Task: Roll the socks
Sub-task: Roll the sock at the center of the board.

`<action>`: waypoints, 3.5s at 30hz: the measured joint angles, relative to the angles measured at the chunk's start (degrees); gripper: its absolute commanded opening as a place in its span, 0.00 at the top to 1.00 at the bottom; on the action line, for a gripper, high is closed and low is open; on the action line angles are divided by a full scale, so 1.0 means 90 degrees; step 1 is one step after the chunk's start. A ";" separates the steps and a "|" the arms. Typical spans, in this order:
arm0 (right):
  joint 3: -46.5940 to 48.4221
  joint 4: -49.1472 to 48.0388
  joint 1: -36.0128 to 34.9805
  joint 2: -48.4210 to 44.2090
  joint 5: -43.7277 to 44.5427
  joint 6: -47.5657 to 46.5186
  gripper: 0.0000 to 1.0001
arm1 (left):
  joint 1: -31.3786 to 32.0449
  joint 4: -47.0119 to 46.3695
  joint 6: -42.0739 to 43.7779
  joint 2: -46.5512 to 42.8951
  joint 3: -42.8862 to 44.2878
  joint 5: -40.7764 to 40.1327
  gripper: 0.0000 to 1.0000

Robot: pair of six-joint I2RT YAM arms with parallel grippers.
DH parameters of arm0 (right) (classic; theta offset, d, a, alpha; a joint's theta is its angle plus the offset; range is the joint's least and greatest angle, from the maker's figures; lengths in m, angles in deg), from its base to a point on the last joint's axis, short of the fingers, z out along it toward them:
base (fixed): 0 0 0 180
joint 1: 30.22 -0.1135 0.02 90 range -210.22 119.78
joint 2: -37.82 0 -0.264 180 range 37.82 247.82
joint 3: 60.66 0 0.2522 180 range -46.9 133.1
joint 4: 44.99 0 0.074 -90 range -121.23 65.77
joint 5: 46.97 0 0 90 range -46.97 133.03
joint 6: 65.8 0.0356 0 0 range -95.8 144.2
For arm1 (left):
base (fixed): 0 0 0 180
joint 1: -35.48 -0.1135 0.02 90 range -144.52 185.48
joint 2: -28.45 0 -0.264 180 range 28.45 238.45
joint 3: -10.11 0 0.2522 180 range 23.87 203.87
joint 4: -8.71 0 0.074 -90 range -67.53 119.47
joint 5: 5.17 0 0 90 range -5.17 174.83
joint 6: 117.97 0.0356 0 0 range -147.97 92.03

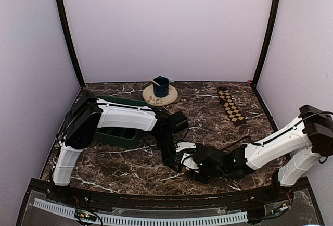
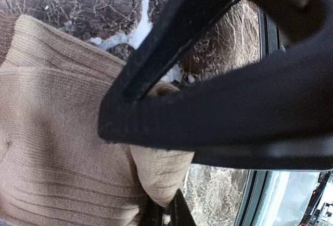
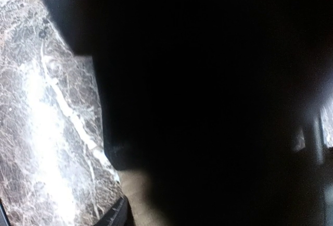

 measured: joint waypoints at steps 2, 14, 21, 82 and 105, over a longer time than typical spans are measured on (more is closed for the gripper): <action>0.0000 0.0002 0.0041 0.0024 -0.0109 -0.0007 0.60 | -0.0002 -0.0002 0.0007 0.0000 0.0000 0.0000 1.00; 0.0002 0.0002 0.0117 0.0046 -0.0546 0.0214 0.99 | -0.0007 -0.0002 -0.0010 0.0010 0.0005 -0.0015 1.00; -0.0024 0.0000 0.0121 0.0005 -0.0571 0.0359 1.00 | -0.0007 -0.0046 -0.0245 0.0010 0.0005 -0.0090 0.80; -0.1562 -0.2251 0.1535 -0.0491 -0.3094 0.5090 1.00 | 0.0741 -0.5598 0.0070 -0.2749 -0.4131 -0.2594 0.56; -0.1758 -0.2703 0.1693 -0.0379 -0.3764 0.5394 1.00 | 0.1071 -0.5991 0.1576 -0.2283 -0.4131 -0.3026 0.58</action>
